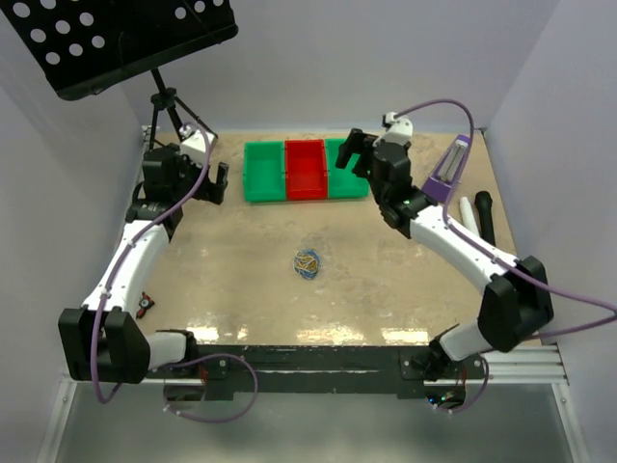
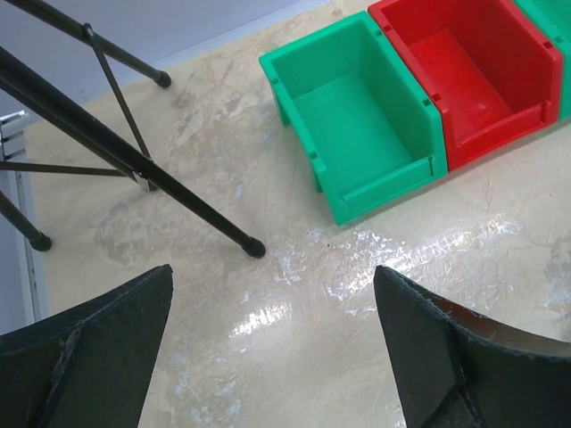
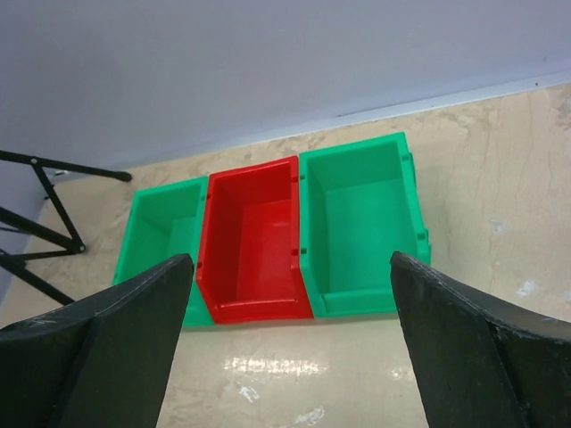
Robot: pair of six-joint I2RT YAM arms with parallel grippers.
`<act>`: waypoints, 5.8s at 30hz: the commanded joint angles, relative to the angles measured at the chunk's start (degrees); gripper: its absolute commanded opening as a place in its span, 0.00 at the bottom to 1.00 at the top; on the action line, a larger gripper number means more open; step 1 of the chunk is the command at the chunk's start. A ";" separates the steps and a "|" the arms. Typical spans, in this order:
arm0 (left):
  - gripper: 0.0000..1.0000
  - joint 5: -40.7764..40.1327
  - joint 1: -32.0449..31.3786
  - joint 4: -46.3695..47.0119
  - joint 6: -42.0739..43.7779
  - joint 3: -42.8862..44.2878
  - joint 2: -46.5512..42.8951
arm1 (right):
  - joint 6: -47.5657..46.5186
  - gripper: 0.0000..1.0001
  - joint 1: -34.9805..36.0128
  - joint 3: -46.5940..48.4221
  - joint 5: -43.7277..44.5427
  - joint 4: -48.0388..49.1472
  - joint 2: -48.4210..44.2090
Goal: Untangle the cables
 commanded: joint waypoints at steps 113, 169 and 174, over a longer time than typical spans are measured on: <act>1.00 41.86 -15.43 -29.61 71.65 -31.77 -36.39 | 22.63 0.00 35.63 -27.48 -6.19 3.29 -3.95; 0.00 46.97 -21.76 -16.33 33.43 -17.19 -12.31 | 13.48 0.87 40.47 -33.62 -8.58 16.92 -17.39; 0.00 45.74 -21.67 -11.68 25.09 -16.66 -12.66 | 11.64 0.88 40.47 -38.90 -8.13 15.77 -23.91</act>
